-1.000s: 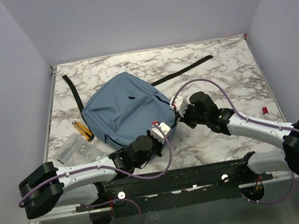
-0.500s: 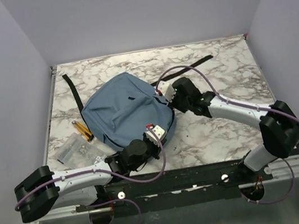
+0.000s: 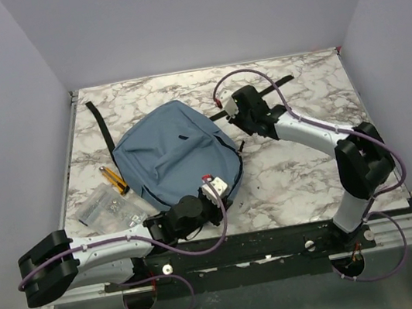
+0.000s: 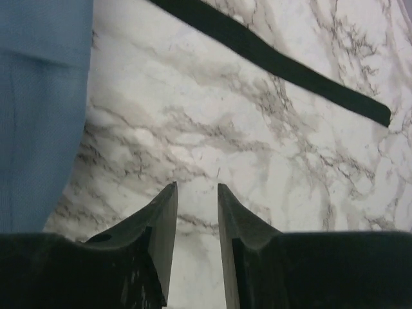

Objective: Pack the student bag
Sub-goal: Zip the student bag at the center of the board, then unzip the student bag at the center of the board.

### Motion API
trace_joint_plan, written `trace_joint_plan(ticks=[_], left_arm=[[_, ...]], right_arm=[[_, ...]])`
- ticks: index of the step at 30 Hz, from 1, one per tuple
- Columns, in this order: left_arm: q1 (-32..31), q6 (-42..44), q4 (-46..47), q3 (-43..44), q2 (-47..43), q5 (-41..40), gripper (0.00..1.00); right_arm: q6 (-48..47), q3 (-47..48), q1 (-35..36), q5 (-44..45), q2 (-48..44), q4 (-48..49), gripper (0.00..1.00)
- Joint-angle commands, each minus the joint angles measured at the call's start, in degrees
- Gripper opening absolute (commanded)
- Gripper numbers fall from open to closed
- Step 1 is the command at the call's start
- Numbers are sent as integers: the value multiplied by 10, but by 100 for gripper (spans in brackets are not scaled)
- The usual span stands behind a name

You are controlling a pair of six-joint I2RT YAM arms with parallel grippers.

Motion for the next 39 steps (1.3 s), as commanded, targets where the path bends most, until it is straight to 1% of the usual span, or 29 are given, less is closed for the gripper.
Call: trace_joint_plan(ticks=[1,2,4,5,6,8,11,13,15,16,17,19,20,22,23,24,26,27,32,35,37,39], left_arm=[[-3,-65,-17,45,-2,95,41],[0,-79,-28,53,-5,114,48],[12,-102,-66,78,-19,158,57],[21,-113,-91,97,-30,171,60],[34,-122,-124,114,-40,186,63],[73,-139,-188,153,-63,225,65],[165,-179,-279,208,-100,284,69],[238,-201,-344,242,-116,300,69],[311,-212,-411,285,-117,288,69],[339,-215,-436,307,-113,285,70],[371,-216,-456,322,-109,286,70],[421,-221,-468,338,-99,290,70],[441,-227,-468,341,-92,292,70],[482,-239,-448,338,-73,301,69],[498,-242,-438,339,-57,311,69],[511,-245,-435,346,-40,318,69],[522,-242,-433,367,2,333,68],[523,-235,-431,381,28,339,68],[524,-203,-423,434,148,350,59],[524,-214,-424,447,201,395,50],[522,-221,-412,429,220,413,44],[521,-231,-400,400,221,411,35]], right_arm=[[108,-62,3,35,-72,-32,41],[129,-84,3,28,-95,-27,44],[198,-114,3,20,-136,-6,54],[260,-118,2,22,-149,-7,57],[299,-117,2,24,-160,-14,58],[367,-102,3,24,-164,-38,58],[468,-52,2,11,-152,-96,50],[528,-34,3,-43,-149,-96,50],[564,-44,5,-139,-156,-49,52],[579,-67,7,-190,-164,1,53],[591,-88,12,-220,-174,45,53],[614,-126,22,-281,-186,125,53],[635,-150,22,-314,-189,180,54],[674,-196,27,-370,-188,271,56],[684,-211,32,-385,-183,302,56],[688,-221,40,-391,-175,311,56],[688,-227,55,-385,-161,306,56],[690,-235,61,-382,-159,307,56],[705,-318,96,-365,-182,351,54],[718,-359,104,-354,-193,358,52],[728,-385,104,-346,-206,372,52],[730,-392,104,-340,-219,366,52]])
